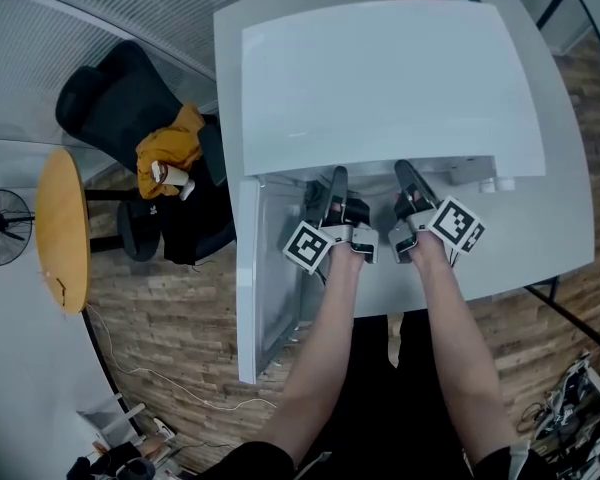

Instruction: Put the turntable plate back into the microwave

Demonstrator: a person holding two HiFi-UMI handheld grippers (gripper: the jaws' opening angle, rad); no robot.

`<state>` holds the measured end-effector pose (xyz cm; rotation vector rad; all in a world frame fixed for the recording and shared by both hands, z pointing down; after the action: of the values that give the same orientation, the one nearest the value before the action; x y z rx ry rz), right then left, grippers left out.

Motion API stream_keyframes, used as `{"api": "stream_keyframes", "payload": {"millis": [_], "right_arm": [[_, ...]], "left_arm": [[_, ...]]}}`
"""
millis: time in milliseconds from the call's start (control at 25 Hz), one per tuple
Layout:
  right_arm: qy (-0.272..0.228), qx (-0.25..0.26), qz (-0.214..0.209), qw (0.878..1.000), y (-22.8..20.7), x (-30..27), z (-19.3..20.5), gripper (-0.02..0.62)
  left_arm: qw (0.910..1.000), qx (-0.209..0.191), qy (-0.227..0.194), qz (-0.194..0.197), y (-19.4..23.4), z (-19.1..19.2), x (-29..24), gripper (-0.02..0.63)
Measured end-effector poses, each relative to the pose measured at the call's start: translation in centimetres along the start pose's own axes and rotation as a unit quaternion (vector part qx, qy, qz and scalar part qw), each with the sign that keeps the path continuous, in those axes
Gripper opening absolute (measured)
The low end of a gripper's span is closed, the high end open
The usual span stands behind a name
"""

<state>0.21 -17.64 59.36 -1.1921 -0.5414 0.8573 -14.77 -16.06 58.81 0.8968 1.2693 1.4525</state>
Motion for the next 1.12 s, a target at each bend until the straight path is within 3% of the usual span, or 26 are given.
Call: {"api": "stream_keyframes", "payload": {"millis": [360, 1120], "right_arm": [[-0.011, 0.001, 0.038, 0.999, -1.2, -0.4, -0.9, 0.084], [0.010, 0.028, 0.041, 0.999, 0.1, -2.1, -1.0, 0.141]], "left_arm": [[0.9997, 0.019, 0.001, -0.014, 0.6, 0.5, -1.7, 0.025], [0.9959, 0.089, -0.013, -0.012, 1.1, -0.6, -2.8, 0.034]]}}
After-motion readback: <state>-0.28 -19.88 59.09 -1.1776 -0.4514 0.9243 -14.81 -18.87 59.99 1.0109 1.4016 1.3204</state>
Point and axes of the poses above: the fingertips, and each gripper's own axes: x backward along the fingers, y to its left, z out of its underside, the point moved 2 cm from there along x, backward along the fingers, and after that the axes turned 5 degrees about -z, right-handed, at the moved point
